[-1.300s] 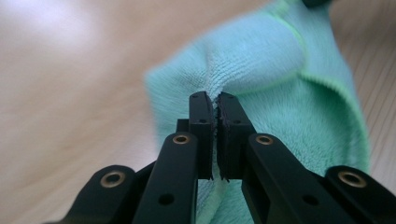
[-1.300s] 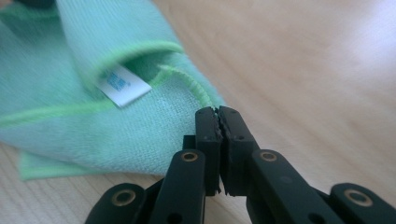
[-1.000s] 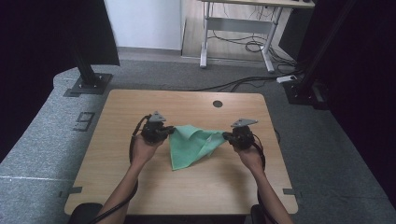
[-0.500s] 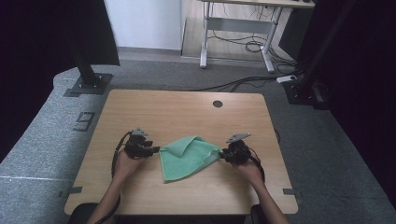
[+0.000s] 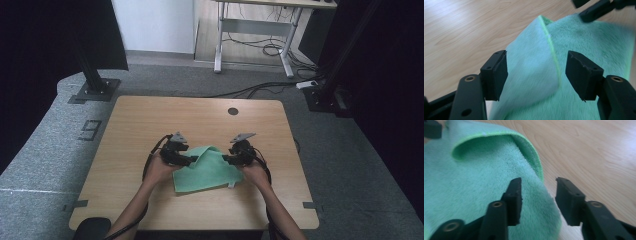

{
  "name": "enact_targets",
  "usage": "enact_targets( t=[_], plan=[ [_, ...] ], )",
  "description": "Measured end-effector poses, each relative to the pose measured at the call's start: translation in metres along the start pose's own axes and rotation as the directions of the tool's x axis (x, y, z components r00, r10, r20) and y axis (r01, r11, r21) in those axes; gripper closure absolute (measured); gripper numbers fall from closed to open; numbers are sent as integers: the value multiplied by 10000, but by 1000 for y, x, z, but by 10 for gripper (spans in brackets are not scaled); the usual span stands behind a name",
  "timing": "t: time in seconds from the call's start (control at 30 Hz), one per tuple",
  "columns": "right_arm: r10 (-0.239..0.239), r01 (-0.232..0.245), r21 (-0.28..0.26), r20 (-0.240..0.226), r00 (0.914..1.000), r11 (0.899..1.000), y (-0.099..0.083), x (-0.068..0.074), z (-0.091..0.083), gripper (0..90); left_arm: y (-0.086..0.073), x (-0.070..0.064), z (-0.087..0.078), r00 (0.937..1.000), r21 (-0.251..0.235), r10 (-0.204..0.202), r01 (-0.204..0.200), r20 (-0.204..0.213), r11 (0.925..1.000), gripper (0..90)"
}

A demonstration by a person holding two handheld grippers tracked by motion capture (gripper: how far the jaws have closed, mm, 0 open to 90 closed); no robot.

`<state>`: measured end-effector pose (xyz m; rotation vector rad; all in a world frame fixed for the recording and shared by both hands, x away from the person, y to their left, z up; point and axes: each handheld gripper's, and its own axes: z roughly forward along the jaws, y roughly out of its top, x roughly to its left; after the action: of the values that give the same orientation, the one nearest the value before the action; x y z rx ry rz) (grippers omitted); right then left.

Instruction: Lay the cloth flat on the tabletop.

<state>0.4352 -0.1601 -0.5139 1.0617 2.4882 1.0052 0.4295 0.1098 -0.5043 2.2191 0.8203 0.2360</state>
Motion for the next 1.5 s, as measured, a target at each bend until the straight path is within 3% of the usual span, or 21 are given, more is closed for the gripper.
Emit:
enact_targets(
  t=[0.07,0.1,0.13,0.2,0.23,0.27,0.33,0.4,0.47,0.57,0.7,0.73,0.77,0.87,0.9,0.93,1.0,1.1,1.17,1.3,1.5],
  plan=[
    [69,-68,103,-67,10000,9999,-2,0,8,554,3,-3,11,9995,409,204,-195,-241,9990,344],
    [167,-163,253,-166,9997,9995,-5,0,11,681,4,-3,15,9985,654,317,-288,-439,9974,475],
    [167,-163,253,-166,9997,9995,-5,0,11,681,4,-3,18,9973,906,404,-347,-613,9953,475],
    [143,-136,362,-189,9997,9993,-8,2,12,808,3,-2,21,9951,1176,550,-451,-820,9920,687],
    [31,-27,341,-132,9999,9994,-8,4,8,845,4,2,17,9949,949,348,-258,-949,9952,785],
    [31,-27,341,-132,9999,9994,-8,4,8,845,4,2,17,9949,949,348,-258,-949,9952,808],
    [-236,236,83,-7,9997,9997,-5,6,-6,853,7,10,1,9945,324,-86,121,-1046,9994,822],
    [-277,277,8,22,9996,9996,-4,6,-11,853,9,12,-5,9946,160,-216,234,-1018,9996,822],
    [-351,351,-417,-10,9994,9985,-2,7,-28,850,12,19,-21,9929,-337,-597,565,-1024,9978,818],
    [-388,381,-460,-148,9991,9982,-4,10,-36,837,12,24,-27,9920,-331,-747,716,-1017,9969,813],
    [-561,558,-97,-355,9978,9984,-17,18,-34,809,-2,34,-25,9868,217,-1208,1239,-1080,9921,786],
    [-417,428,165,-631,9971,9989,-29,21,-27,794,-12,40,-20,9836,595,-1574,1629,-878,9848,769],
    [-446,463,251,-644,9969,9986,-32,22,-24,774,-17,42,-17,9819,746,-1640,1713,-944,9824,754],
    [-459,479,442,-452,9979,9979,-38,23,-19,700,-23,45,-14,9821,956,-1551,1655,-1072,9816,700],
    [-389,405,439,-370,9986,9982,-40,22,-18,662,-24,46,-13,9800,883,-1547,1663,-1253,9821,646],
    [-137,139,148,-138,9998,9998,-39,18,-21,563,-24,47,-14,9787,715,-1486,1598,-1420,9845,521],
    [-74,74,42,-38,10000,10000,-39,16,-24,551,-21,48,-18,9797,382,-1459,1525,-1378,9876,470],
    [201,-191,-309,338,9992,9993,-35,10,-36,437,-15,49,-22,9818,105,-1460,1483,-1211,9889,394],
    [505,-493,-313,397,9979,9983,-36,9,-40,356,-13,49,-21,9814,108,-1319,1347,-1397,9908,345],
    [469,-468,-37,379,9982,9989,-45,15,-36,303,-14,52,-9,9802,273,-1297,1352,-1498,9904,322],
    [245,-294,571,842,9961,9979,-61,22,-24,263,-23,57,11,9727,932,-1047,1262,-2072,9876,305]
  ],
)
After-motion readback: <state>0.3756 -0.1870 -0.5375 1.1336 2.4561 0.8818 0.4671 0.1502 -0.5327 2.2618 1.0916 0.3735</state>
